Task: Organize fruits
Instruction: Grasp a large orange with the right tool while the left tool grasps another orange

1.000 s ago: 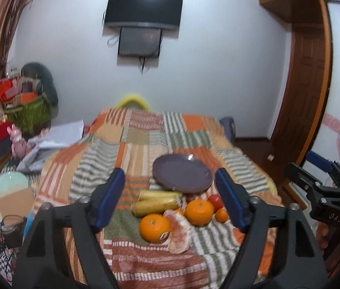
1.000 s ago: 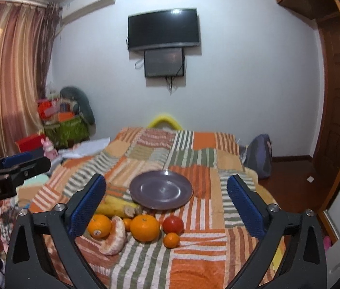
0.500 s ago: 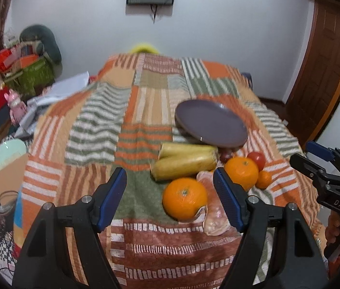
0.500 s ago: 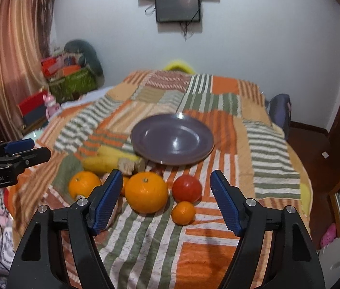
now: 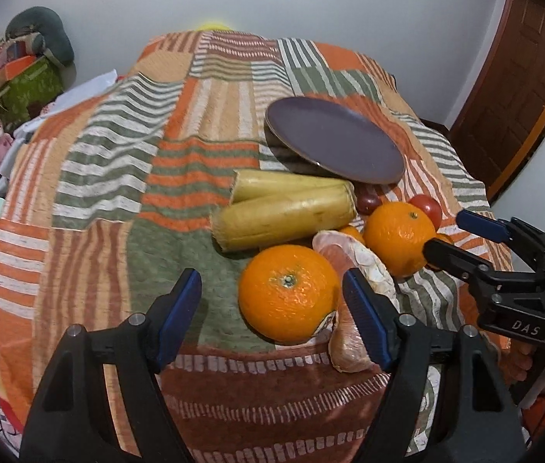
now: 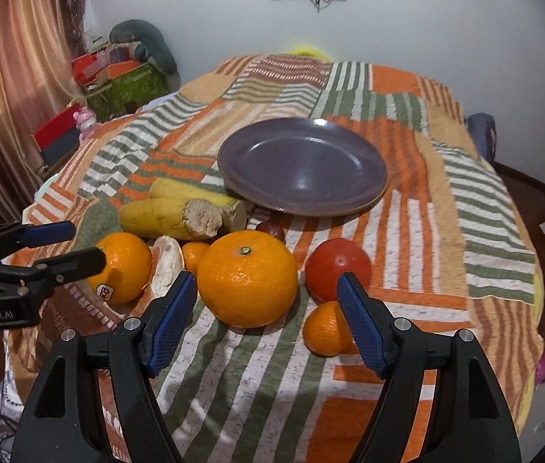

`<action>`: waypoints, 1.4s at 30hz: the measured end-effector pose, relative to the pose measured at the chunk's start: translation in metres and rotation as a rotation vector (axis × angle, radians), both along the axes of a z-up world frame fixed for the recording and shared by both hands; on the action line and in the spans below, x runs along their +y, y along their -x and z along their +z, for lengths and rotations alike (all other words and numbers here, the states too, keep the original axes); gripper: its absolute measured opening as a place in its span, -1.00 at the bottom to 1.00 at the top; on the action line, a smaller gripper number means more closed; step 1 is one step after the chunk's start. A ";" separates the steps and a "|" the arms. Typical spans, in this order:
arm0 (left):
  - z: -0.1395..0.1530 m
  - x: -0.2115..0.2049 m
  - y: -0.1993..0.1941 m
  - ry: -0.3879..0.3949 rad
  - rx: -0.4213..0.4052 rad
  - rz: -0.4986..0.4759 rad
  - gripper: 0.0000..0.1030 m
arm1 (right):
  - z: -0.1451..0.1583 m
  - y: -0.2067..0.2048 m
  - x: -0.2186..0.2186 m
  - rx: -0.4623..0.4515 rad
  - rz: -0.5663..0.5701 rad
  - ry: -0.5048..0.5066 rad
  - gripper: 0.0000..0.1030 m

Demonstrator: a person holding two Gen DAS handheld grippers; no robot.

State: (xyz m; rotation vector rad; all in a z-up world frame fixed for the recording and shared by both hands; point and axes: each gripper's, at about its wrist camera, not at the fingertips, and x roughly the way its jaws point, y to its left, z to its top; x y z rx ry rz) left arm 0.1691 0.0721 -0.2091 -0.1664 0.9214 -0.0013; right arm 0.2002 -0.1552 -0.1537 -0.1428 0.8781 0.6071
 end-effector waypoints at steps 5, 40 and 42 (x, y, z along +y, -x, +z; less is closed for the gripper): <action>-0.013 -0.002 -0.007 0.016 0.026 -0.016 0.46 | -0.012 -0.006 0.008 0.040 0.023 0.004 0.40; 0.037 0.004 -0.004 0.005 -0.115 0.009 0.26 | 0.023 -0.008 0.001 0.002 -0.013 -0.063 0.28; 0.047 0.004 -0.006 -0.005 -0.136 0.010 0.26 | 0.032 -0.010 -0.003 -0.022 -0.024 -0.073 0.28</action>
